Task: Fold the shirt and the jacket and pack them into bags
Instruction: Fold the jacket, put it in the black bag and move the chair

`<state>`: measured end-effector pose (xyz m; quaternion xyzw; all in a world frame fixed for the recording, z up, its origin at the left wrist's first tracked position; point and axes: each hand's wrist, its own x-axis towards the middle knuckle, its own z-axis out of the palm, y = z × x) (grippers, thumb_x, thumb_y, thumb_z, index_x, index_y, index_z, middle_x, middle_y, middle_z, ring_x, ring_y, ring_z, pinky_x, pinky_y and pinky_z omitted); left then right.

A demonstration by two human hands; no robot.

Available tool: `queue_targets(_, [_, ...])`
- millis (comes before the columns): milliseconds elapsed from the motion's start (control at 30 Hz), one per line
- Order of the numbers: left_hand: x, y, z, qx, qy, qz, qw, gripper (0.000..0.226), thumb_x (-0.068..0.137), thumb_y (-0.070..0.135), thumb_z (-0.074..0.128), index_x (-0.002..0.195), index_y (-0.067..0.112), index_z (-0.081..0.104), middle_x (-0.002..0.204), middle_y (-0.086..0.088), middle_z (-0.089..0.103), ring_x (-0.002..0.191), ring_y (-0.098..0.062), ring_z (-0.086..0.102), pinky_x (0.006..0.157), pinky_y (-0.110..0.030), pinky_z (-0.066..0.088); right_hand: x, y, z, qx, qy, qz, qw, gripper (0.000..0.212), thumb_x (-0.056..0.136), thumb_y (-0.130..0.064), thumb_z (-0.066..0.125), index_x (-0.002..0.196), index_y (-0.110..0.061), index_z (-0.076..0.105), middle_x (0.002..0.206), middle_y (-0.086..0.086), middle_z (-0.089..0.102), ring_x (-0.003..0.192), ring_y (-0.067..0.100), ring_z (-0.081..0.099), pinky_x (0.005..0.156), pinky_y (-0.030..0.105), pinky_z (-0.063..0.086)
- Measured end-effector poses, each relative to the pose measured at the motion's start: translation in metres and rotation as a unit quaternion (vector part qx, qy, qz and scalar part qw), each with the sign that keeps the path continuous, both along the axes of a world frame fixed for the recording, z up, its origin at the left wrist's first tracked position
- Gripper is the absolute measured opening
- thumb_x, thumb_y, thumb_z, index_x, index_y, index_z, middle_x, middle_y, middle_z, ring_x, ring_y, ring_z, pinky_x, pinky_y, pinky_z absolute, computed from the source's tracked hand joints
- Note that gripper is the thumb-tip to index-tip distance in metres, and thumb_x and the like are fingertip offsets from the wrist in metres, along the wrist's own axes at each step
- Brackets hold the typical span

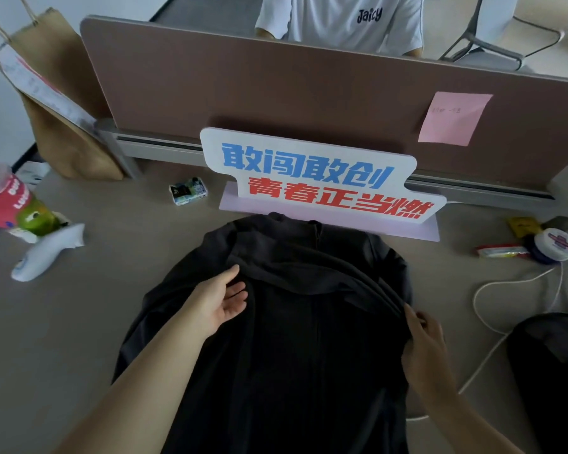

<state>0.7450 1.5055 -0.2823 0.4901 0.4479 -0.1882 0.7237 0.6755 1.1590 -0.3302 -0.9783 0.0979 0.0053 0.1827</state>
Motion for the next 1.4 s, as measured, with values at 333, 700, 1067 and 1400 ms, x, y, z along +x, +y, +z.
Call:
queue_targets(333, [0.038,-0.041,0.012,0.125,-0.067,0.079,0.987,0.015,0.089,0.027,0.061,0.092,0.013,0.063,0.080,-0.003,0.062,0.061,-0.014,0.058,0.052,-0.025,0.049,0.020,0.009,0.021,-0.016,-0.091,0.042,0.995,0.030,0.072,0.011,0.070,0.101,0.001,0.071,0.108,0.016,0.063,0.099,0.028,0.054,0.085,0.039,0.049])
queue_targets(700, [-0.019,0.024,-0.014,-0.050,-0.079,0.190,0.977,0.037,0.099,0.024,0.044,0.135,0.015,0.048,0.131,-0.013,0.055,0.115,-0.031,0.056,0.091,-0.046,0.048,0.008,0.022,0.021,-0.045,0.061,0.039,0.996,0.050,0.076,-0.002,0.065,0.124,-0.008,0.056,0.130,0.014,0.050,0.114,0.037,0.052,0.092,0.044,0.046])
queue_targets(1067, [0.014,0.014,0.033,-0.097,-0.169,0.113,0.974,0.025,0.094,0.002,0.049,0.117,0.008,0.056,0.112,-0.012,0.065,0.096,-0.024,0.065,0.065,-0.039,0.058,0.041,0.021,0.055,-0.009,-0.009,0.175,0.984,0.068,0.076,0.016,0.051,0.138,-0.011,0.049,0.147,0.005,0.043,0.130,0.028,0.048,0.105,0.027,0.034])
queue_targets(1400, [-0.007,0.025,-0.020,0.017,-0.078,0.107,0.991,0.041,0.088,-0.006,0.056,0.128,0.004,0.051,0.125,-0.017,0.056,0.112,-0.034,0.056,0.093,-0.047,0.050,0.015,0.002,0.025,-0.177,0.084,0.316,0.928,0.107,0.034,0.012,0.077,0.131,-0.017,0.043,0.131,0.010,0.060,0.125,0.027,0.038,0.110,0.032,0.013])
